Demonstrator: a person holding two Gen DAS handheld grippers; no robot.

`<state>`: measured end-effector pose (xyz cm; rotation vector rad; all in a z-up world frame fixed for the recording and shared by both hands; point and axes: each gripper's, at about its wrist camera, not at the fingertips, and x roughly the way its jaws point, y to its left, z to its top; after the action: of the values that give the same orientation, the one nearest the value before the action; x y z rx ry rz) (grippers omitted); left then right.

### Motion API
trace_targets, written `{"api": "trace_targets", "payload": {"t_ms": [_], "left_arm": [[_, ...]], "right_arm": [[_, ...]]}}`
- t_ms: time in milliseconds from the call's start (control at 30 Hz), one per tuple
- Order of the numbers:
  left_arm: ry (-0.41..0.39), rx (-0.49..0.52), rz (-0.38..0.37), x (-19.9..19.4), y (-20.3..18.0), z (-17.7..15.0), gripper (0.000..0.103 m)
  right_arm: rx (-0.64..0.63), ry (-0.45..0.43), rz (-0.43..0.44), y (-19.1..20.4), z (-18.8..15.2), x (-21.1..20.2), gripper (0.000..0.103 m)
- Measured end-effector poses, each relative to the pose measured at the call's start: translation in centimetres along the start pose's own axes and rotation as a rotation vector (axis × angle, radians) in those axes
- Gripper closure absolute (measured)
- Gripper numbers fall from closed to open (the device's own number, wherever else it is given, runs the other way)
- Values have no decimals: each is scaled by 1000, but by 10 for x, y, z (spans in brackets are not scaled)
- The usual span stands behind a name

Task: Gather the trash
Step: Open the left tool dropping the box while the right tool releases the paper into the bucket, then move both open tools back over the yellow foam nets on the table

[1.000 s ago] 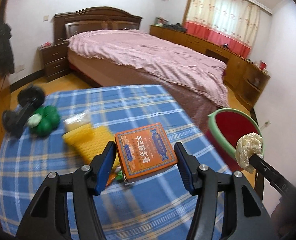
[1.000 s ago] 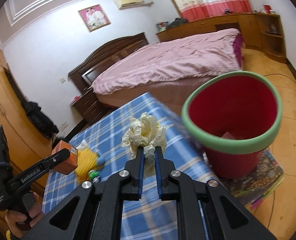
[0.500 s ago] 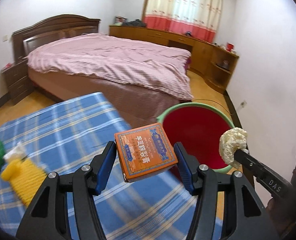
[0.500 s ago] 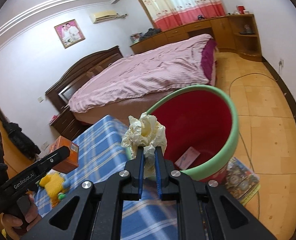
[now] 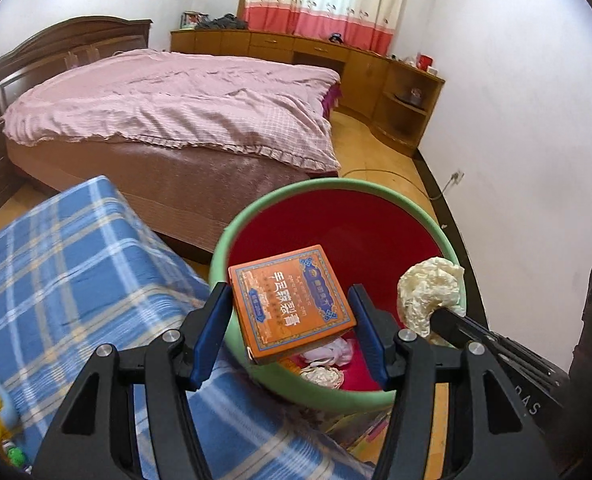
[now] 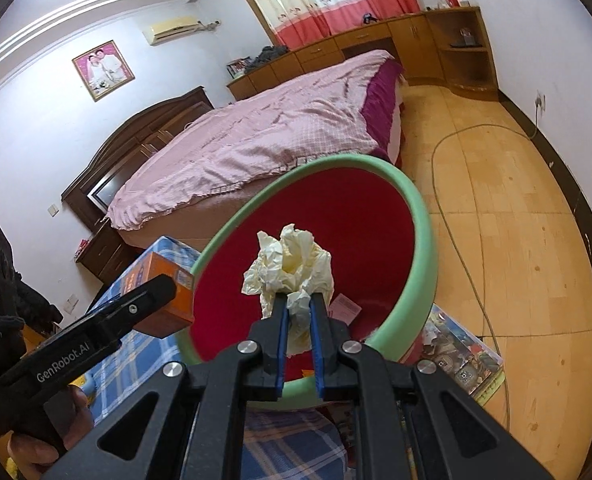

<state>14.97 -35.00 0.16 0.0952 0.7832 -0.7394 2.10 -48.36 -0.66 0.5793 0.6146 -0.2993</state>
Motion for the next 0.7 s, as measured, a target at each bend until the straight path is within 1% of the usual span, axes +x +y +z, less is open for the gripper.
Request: {"api": "trace_targets", "payload": {"t_ms": [100, 200, 233, 300, 367, 467, 500, 533, 700], "left_arm": [[17, 10, -5, 7, -1, 0, 42], [19, 14, -4, 11, -4, 1, 39], [16, 11, -5, 11, -4, 0, 37], [8, 3, -5, 11, -4, 1, 36], [6, -7, 0, 10, -2, 2, 36], [5, -15, 0, 6, 0, 2, 36], [3, -14, 3, 4, 1, 1, 36], [1, -15, 6, 1, 1, 1, 36], [-8, -30, 14, -12, 7, -2, 36]], "right_arm": [[9, 6, -5, -5, 1, 6, 87], [15, 6, -11, -11, 1, 8, 86], [23, 8, -6, -12, 1, 9, 83], [29, 9, -4, -12, 0, 10, 79], [33, 9, -3, -13, 0, 11, 78], [34, 6, 2, -14, 0, 10, 70], [35, 3, 1, -14, 0, 9, 66], [35, -1, -2, -14, 0, 8, 65], [35, -13, 3, -10, -2, -1, 64]]}}
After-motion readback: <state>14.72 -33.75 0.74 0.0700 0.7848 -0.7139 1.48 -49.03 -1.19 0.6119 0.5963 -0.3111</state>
